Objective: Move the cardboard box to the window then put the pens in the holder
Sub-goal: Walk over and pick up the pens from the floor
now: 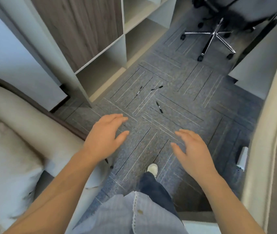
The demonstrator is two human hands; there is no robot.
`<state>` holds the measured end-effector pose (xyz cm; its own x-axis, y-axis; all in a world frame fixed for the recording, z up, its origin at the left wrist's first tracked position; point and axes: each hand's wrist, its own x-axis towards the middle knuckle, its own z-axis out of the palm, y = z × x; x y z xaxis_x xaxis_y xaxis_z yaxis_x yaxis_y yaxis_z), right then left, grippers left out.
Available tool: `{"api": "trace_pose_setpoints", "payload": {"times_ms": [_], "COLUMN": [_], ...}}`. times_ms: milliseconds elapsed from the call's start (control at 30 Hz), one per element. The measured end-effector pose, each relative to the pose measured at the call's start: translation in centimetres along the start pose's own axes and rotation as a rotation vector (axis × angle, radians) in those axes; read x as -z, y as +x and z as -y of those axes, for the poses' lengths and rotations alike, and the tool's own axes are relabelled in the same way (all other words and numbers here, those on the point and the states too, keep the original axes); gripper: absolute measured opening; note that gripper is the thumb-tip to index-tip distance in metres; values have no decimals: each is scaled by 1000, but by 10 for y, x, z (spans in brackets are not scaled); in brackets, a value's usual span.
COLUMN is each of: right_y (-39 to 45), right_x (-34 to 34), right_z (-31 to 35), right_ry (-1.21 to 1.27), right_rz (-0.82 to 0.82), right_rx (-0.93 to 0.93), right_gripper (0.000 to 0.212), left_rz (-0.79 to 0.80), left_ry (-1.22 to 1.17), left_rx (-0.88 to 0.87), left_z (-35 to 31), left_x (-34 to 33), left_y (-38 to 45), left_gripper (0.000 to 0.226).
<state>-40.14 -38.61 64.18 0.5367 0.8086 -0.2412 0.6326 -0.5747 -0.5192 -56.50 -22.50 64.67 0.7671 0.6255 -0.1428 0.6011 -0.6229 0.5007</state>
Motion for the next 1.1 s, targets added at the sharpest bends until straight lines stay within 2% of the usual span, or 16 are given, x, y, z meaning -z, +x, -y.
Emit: {"api": "trace_pose_setpoints", "payload": {"times_ms": [100, 333, 433, 633, 767, 867, 1100], "right_y": [61, 201, 266, 397, 473, 531, 641], "right_x": [29, 67, 69, 45, 4, -50, -236], "right_z": [-12, -31, -43, -79, -117, -160, -293], "right_ry": [-28, -62, -70, -30, 6, 35, 31], "right_rz": [6, 34, 35, 66, 111, 140, 132], "right_rx": [31, 38, 15, -109, -163, -195, -247], "right_gripper": [42, 41, 41, 43, 43, 44, 46], "left_rz": [34, 69, 53, 64, 51, 76, 64], "left_ry": [-1, -16, -41, -84, -135, -149, -144], "left_rx": [18, 76, 100, 132, 187, 231, 218], "left_z": [-9, 0, 20, 66, 99, 134, 241], "left_x": [0, -1, -6, -30, -78, -140, -324], "left_y": [52, 162, 230, 384, 473, 534, 642], "left_gripper": [56, 54, 42, 41, 38, 40, 42]}}
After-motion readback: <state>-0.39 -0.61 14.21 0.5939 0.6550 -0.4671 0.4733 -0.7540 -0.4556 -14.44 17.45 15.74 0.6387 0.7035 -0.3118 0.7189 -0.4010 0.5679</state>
